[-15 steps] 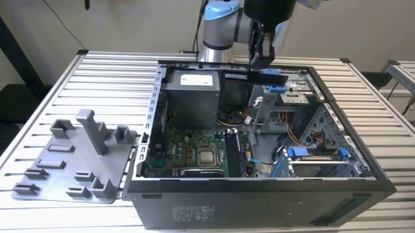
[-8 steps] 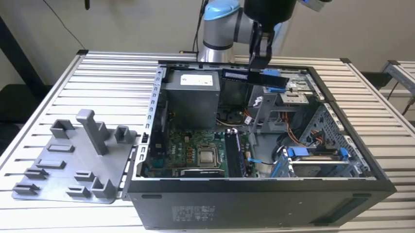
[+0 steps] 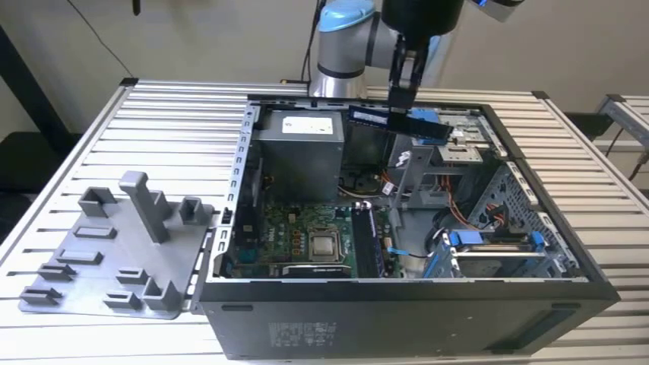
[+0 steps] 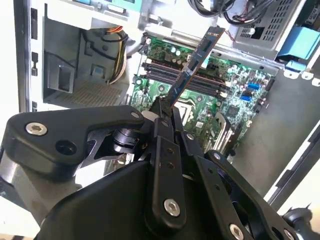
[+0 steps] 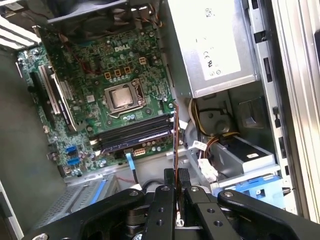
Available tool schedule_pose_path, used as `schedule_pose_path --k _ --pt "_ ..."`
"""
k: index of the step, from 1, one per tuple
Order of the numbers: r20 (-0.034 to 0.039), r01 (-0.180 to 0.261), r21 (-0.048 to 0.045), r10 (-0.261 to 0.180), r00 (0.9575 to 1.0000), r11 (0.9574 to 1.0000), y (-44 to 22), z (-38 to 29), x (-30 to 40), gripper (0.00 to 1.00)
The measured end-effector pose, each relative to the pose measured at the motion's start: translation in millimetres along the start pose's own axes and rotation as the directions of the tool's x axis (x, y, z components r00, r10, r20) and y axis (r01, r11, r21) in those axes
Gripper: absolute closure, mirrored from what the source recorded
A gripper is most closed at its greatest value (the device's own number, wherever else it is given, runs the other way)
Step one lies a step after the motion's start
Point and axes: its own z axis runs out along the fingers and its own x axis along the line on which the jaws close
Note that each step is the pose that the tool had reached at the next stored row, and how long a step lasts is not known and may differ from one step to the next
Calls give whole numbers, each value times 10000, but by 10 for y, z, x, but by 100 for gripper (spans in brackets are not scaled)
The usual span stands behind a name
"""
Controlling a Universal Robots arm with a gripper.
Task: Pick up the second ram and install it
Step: 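Insert the second ram into the second slot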
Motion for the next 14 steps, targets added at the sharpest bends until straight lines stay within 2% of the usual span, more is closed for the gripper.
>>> schedule_pose_path --k 4,7,11,14 --pt "-19 -539 31 539 9985 9985 0 1 0 86" --pt "-33 -947 56 947 9955 9955 0 1 0 86" --pt "-51 -1536 92 1537 9881 9881 0 2 0 86" --pt "-64 -1987 121 1988 9800 9800 0 3 0 86"
